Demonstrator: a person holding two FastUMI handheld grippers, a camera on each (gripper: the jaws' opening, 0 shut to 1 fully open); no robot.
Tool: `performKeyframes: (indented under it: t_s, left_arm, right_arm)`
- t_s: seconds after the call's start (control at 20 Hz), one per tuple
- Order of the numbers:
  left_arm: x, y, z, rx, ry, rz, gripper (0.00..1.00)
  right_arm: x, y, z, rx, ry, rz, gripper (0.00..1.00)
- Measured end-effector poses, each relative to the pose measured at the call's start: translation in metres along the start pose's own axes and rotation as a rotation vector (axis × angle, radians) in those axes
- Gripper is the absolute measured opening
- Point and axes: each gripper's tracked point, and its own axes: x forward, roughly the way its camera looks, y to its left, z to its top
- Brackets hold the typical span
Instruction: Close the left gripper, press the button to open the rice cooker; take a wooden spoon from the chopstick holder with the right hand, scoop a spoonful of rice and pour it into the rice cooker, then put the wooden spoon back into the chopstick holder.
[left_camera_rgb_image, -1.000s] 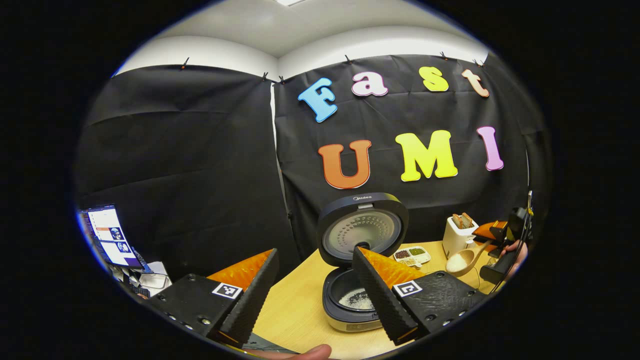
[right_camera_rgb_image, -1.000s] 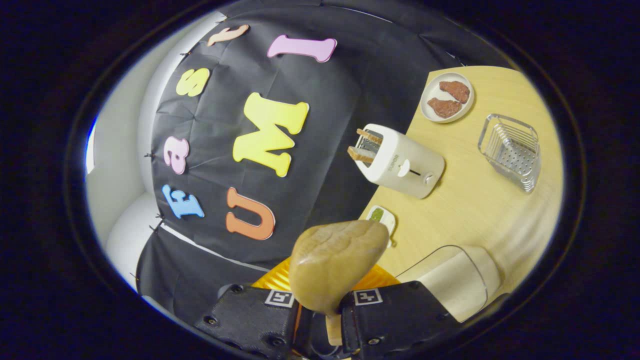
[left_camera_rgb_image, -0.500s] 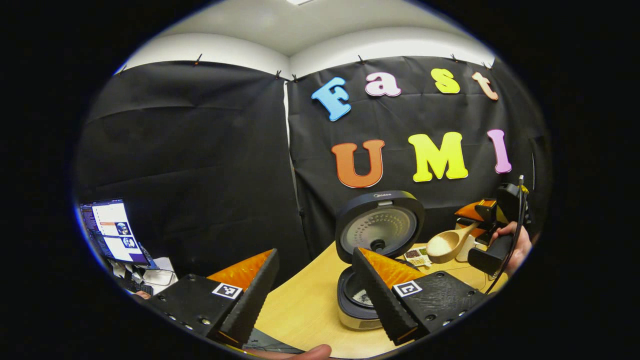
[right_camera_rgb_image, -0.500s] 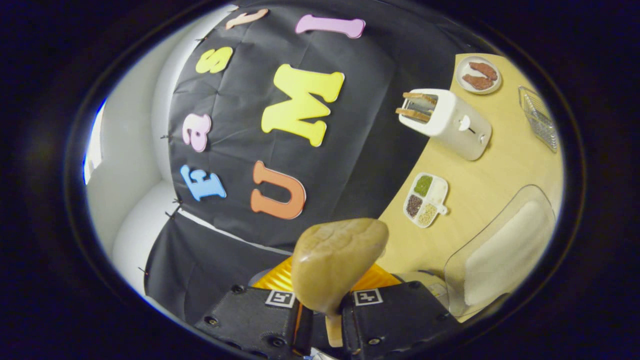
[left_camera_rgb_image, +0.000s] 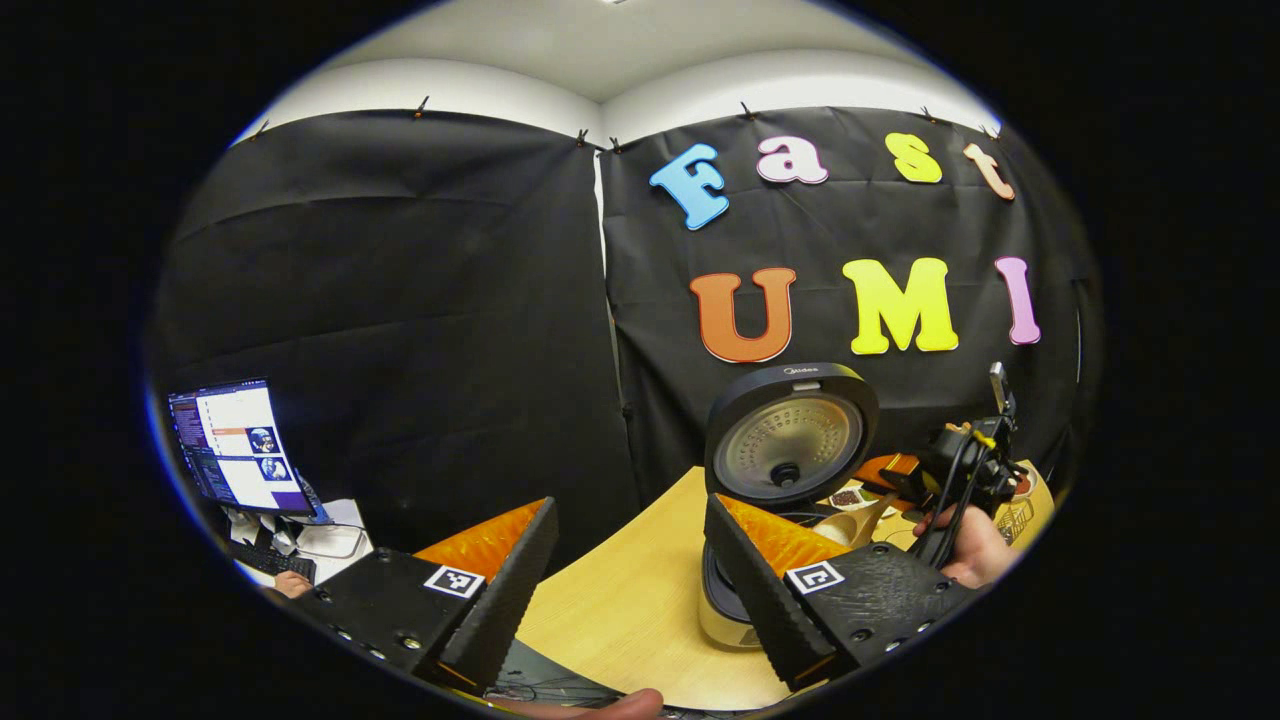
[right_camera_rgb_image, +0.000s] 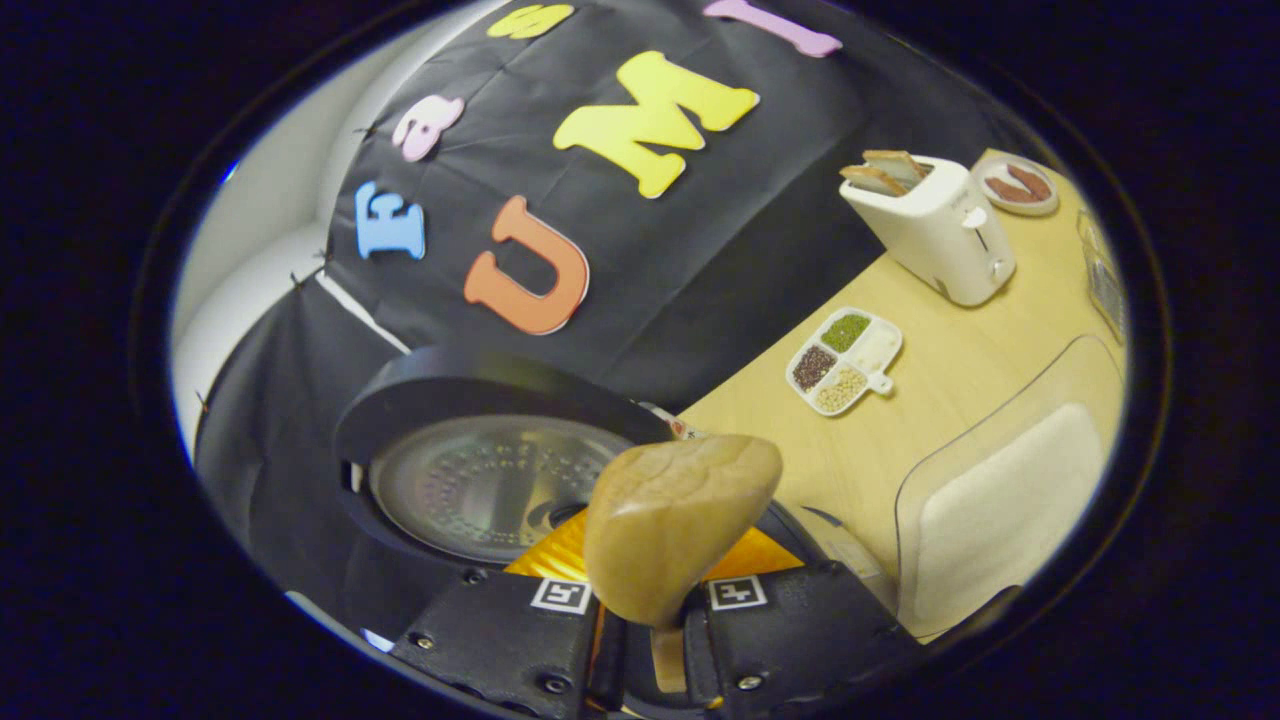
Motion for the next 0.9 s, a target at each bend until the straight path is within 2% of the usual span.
performKeyframes:
  t_s: [0.25,0.5,0.55,0.6,0.65,0.7,0.8,0.9]
  left_arm:
    - [-0.001,0.011,-0.001,-0.003,0.005,0.026,0.94]
    - [-0.003,0.017,-0.003,0.0,0.004,0.041,0.94]
    - [-0.003,0.018,-0.003,0.0,0.003,0.041,0.94]
    - [-0.002,0.018,-0.002,-0.001,0.001,0.043,0.94]
    - [-0.002,0.019,-0.004,0.0,0.003,0.042,0.94]
    - [-0.002,0.02,-0.003,-0.001,0.004,0.042,0.94]
    - [-0.001,0.021,-0.004,-0.001,0.002,0.044,0.94]
    - [-0.001,0.021,-0.005,0.0,0.005,0.045,0.94]
  right_arm:
    - [0.012,0.016,-0.028,-0.327,0.038,-0.032,0.28]
    - [0.014,0.04,-0.04,-0.794,0.009,-0.063,0.28]
    - [0.014,0.047,-0.042,-0.895,-0.004,-0.065,0.22]
    - [0.012,0.052,-0.042,-0.995,-0.023,-0.069,0.28]
    - [0.011,0.058,-0.045,-1.083,-0.031,-0.061,0.22]
    - [0.013,0.061,-0.05,-1.177,-0.034,-0.059,0.23]
    - [0.014,0.07,-0.061,-1.282,-0.041,-0.031,0.23]
    - [0.016,0.074,-0.067,-1.333,-0.043,-0.008,0.24]
